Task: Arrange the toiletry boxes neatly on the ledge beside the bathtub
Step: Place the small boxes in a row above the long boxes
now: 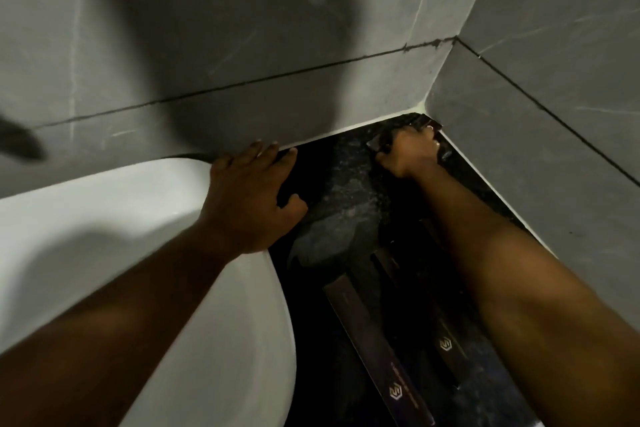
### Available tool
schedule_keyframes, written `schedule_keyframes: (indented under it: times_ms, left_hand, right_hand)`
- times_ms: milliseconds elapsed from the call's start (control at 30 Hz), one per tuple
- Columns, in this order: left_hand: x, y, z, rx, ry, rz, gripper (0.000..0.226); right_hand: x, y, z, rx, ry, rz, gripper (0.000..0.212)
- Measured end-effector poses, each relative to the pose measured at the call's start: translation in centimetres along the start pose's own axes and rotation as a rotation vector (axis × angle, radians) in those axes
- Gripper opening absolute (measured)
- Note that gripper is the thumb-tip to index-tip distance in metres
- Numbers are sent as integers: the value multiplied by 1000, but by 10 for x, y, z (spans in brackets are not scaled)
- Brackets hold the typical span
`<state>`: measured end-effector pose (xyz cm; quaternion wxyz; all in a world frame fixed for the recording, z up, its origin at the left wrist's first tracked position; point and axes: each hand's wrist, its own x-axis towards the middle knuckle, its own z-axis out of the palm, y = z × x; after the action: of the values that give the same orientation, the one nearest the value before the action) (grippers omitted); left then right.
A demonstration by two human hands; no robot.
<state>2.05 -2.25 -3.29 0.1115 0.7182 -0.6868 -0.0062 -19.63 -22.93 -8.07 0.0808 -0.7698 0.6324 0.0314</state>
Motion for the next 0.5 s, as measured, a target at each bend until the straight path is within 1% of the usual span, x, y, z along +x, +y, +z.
schedule_keyframes:
  times_ms: [100,133,167,233,300,367,500]
  left_hand:
    - [-1,2,0,-9,-4,-7,78]
    - [-2,2,-1,-14,-8,-11,79]
    - [-1,2,-1,-16,-14,-12,79]
    - [1,2,-2,-24,-27,-12,78]
    - [-1,1,-3,-35,-25,-9,77]
    - [-3,1,-2,-44,-20,-9,76]
    - [-3,0,-1,-66,0,-16,75]
  right_hand:
    - [-31,-19,9,-71,-101,-361,58]
    - [-45,-25,14,-70,-120,-435,60]
    - [-58,-28,19,-49,-128,-461,65]
    - [-78,-28,27,32,-111,-403,74]
    - [-94,-30,32,122,-94,-277,83]
    - [-105,-37,33,177,-76,-217,85]
    - [-117,-60,35,161,20,-130,95]
